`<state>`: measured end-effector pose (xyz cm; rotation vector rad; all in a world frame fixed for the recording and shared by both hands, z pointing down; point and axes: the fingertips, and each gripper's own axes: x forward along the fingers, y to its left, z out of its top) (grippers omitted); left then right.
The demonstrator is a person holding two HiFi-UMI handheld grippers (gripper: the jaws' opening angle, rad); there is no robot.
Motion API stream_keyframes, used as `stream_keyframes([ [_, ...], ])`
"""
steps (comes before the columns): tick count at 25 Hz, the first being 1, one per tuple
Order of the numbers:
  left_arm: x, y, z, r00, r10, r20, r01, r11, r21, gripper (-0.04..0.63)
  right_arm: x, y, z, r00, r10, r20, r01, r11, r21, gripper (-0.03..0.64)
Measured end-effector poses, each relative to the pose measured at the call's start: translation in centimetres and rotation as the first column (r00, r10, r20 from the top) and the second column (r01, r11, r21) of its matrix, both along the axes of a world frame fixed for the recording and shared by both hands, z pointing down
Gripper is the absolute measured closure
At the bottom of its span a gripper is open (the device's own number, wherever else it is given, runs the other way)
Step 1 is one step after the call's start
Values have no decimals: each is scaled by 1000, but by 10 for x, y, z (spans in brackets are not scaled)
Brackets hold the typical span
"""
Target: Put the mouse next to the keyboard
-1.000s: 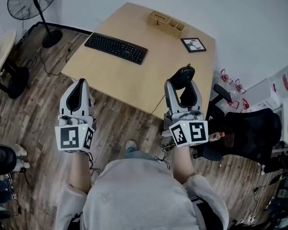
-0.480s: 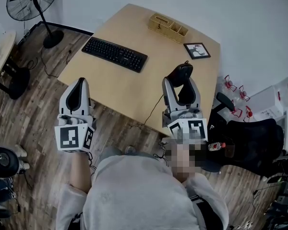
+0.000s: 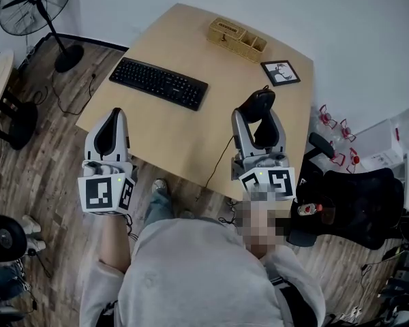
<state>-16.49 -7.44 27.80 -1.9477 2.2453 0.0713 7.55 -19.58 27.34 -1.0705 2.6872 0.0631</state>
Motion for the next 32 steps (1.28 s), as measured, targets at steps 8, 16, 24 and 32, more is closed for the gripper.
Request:
stream_keyframes([
  [8, -30, -65, -1, 997, 83, 5, -83, 997, -10, 581, -21, -46, 7, 997, 83, -9, -83, 996, -30, 367],
  [16, -59, -122, 9, 987, 163, -10, -163, 986, -42, 581, -44, -89, 27, 984, 172, -44, -176, 979, -102, 367],
  [24, -76, -167, 27, 970, 240, -36, -242, 967, -79, 581, -60, -125, 66, 963, 232, -140, -257, 945, -204, 367],
  [32, -94, -199, 45, 954, 292, -67, -298, 948, -110, 581, -73, -153, 117, 943, 260, -209, -321, 876, -360, 367],
])
